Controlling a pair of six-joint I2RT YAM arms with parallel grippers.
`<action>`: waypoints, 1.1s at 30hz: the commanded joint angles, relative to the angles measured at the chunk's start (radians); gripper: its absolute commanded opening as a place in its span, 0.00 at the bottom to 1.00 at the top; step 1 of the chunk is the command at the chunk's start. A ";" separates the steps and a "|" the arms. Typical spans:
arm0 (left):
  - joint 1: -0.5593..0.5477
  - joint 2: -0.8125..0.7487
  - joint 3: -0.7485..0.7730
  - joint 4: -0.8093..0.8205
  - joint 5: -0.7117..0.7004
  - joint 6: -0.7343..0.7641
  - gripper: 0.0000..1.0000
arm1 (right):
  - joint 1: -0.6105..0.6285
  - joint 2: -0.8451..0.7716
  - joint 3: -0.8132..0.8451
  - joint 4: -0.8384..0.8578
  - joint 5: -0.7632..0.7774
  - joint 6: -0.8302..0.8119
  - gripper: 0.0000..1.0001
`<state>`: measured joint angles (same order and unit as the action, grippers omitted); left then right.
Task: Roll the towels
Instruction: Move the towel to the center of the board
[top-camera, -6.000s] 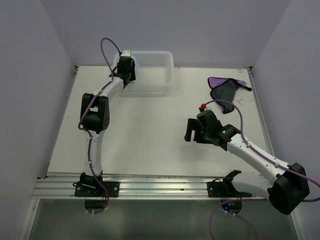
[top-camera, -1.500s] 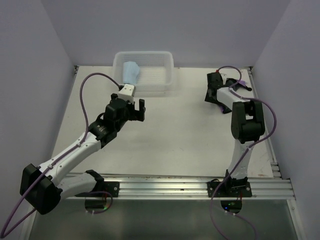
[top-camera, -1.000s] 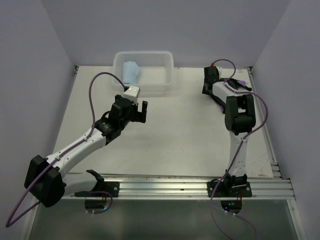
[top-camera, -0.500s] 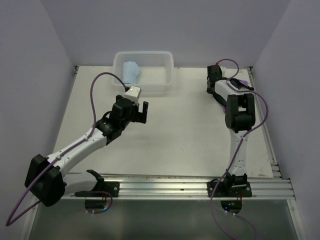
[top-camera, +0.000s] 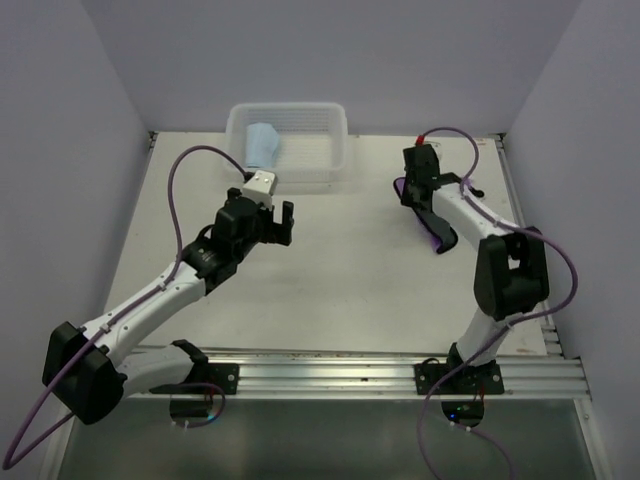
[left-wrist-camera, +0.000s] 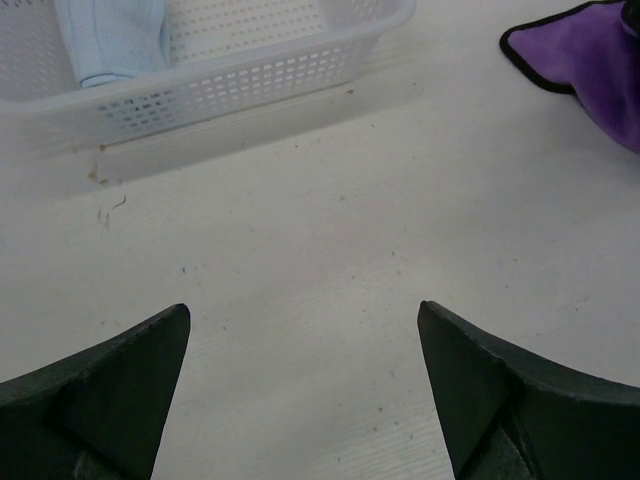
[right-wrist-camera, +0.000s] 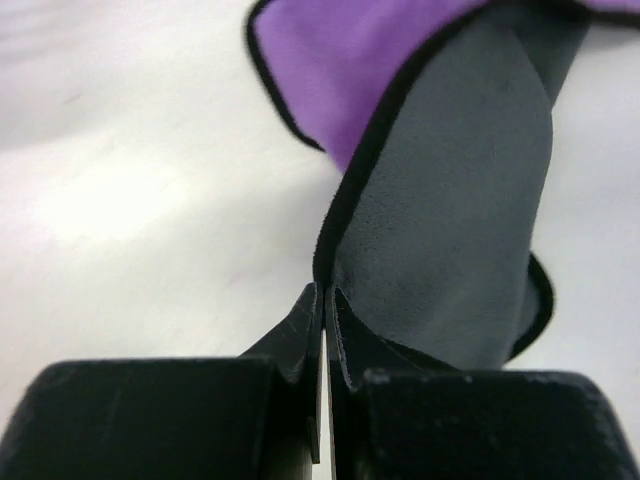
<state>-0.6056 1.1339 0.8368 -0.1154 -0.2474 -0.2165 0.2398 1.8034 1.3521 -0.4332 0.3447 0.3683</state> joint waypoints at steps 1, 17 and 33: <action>-0.006 -0.046 0.033 0.022 0.019 0.003 1.00 | 0.110 -0.232 -0.100 -0.007 -0.059 0.030 0.00; -0.005 -0.063 0.024 0.014 0.071 0.012 1.00 | 0.470 -0.579 -0.568 0.248 -0.460 0.379 0.41; -0.017 0.043 0.030 0.028 0.273 -0.007 1.00 | 0.176 -0.757 -0.614 -0.072 -0.087 0.475 0.53</action>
<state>-0.6106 1.1584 0.8375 -0.1200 -0.0555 -0.2176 0.4984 1.0054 0.7620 -0.4614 0.2279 0.7910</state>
